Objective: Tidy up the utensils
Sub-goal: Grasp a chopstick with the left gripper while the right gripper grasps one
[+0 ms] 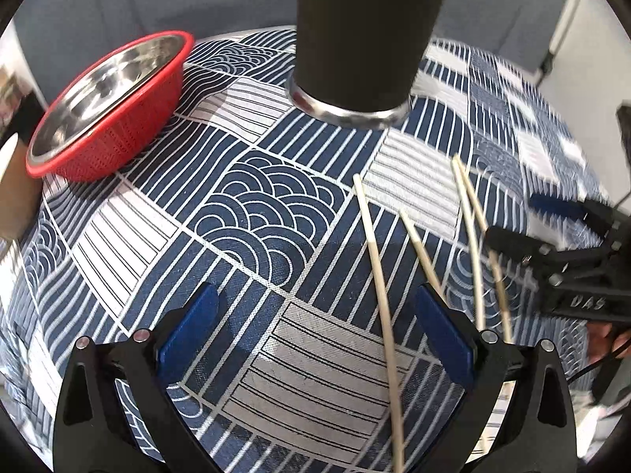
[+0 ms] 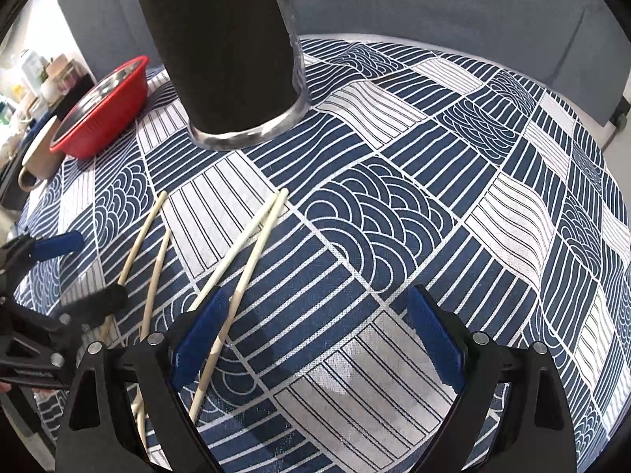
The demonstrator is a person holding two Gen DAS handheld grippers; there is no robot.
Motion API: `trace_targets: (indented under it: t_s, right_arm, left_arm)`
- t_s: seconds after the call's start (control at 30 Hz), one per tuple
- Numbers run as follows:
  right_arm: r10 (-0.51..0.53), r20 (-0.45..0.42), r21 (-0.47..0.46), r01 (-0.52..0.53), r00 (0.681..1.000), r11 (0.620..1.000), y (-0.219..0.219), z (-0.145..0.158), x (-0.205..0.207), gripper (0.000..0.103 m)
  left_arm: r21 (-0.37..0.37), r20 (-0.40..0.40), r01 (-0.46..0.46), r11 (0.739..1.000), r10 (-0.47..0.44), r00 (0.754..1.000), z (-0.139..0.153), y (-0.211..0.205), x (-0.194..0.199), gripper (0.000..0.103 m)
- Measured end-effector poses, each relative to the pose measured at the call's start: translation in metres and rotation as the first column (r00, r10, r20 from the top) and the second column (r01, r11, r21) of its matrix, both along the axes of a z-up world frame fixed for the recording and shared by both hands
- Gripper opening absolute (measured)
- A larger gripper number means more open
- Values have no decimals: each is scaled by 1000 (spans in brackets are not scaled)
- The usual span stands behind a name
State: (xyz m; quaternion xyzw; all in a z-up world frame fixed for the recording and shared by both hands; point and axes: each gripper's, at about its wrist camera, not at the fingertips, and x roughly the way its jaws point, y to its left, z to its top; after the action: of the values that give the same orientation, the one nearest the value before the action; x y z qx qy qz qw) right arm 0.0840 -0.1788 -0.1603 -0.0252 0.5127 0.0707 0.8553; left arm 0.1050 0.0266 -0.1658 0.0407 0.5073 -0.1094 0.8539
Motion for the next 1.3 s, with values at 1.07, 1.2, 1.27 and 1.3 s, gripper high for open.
trace_targets:
  t_s: [1.07, 1.2, 1.27, 1.3]
  right_arm:
    - [-59, -100, -44, 55, 993, 998, -49, 15, -2, 4]
    - [-85, -127, -10, 85, 988, 996, -58, 17, 3, 4]
    - [-108, -134, 1, 109, 985, 994, -65, 18, 4, 4]
    - [-117, -136, 10, 120, 984, 993, -69, 18, 4, 4]
  left_arm:
    - [-76, -57, -51, 996, 46, 997, 8, 43, -15, 5]
    - [-119, -81, -74, 990, 65, 995, 8, 50, -17, 5]
    - [-120, -85, -77, 990, 67, 994, 9, 50, -20, 5]
    - [-124, -90, -77, 989, 66, 994, 9, 50, -22, 5]
